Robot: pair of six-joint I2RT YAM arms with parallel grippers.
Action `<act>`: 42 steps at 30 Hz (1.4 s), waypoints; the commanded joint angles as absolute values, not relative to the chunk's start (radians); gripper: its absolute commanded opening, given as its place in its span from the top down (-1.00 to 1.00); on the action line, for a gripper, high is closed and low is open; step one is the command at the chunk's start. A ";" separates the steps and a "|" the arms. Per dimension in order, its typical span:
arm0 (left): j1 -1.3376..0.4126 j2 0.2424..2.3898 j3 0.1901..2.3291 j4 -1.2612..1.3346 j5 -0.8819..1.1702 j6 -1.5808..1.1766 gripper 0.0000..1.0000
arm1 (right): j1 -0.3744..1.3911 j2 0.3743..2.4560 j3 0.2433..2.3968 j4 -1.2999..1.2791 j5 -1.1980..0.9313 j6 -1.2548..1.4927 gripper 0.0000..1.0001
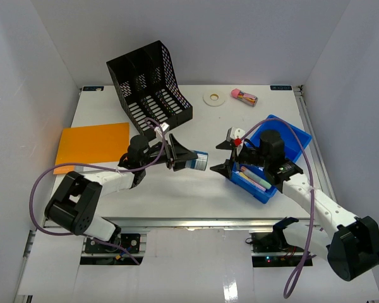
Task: Organize the desk
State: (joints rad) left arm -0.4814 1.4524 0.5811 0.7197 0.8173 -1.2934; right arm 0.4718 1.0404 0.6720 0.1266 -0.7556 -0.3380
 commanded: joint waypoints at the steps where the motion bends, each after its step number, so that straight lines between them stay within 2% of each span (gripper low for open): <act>1: -0.504 1.473 0.641 0.846 0.796 -1.335 1.00 | 0.516 1.062 0.689 0.303 -0.725 -0.097 -0.80; 14: -0.523 1.480 0.657 0.864 0.805 -1.347 1.00 | 0.545 1.154 0.693 0.357 -0.749 -0.044 -0.80; 19: -0.525 1.465 0.657 0.849 0.813 -1.346 1.00 | 0.546 1.178 0.698 0.392 -0.839 -0.056 -0.95; 21: -0.525 1.465 0.657 0.850 0.814 -1.345 1.00 | 0.545 1.189 0.702 0.400 -0.867 -0.067 -0.87; 31: -0.525 1.472 0.648 0.848 0.817 -1.355 0.99 | 0.546 1.234 0.735 0.403 -0.982 -0.108 -0.09; 33: -0.525 1.476 0.649 0.850 0.816 -1.356 0.88 | 0.545 1.239 0.741 0.397 -0.996 -0.114 0.14; 35: -0.525 1.476 0.652 0.838 0.818 -1.352 0.67 | 0.545 1.237 0.746 0.380 -1.002 -0.131 0.36; 36: -0.526 1.475 0.655 0.830 0.820 -1.349 0.52 | 0.546 1.235 0.747 0.375 -1.004 -0.139 0.44; 38: -0.525 1.469 0.666 0.800 0.825 -1.338 -0.02 | 0.545 1.229 0.747 0.353 -1.006 -0.165 0.58; 40: -0.523 1.447 0.696 0.721 0.822 -1.286 -0.46 | 0.543 1.213 0.750 0.289 -0.993 -0.217 0.69; 42: -0.516 1.415 0.731 0.581 0.808 -1.184 -0.65 | 0.534 1.189 0.759 0.225 -0.967 -0.274 0.75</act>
State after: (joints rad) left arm -0.5189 1.4992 0.6283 0.7477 0.8380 -1.3210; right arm 0.5213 1.2385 0.6997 0.3131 -0.8955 -0.1488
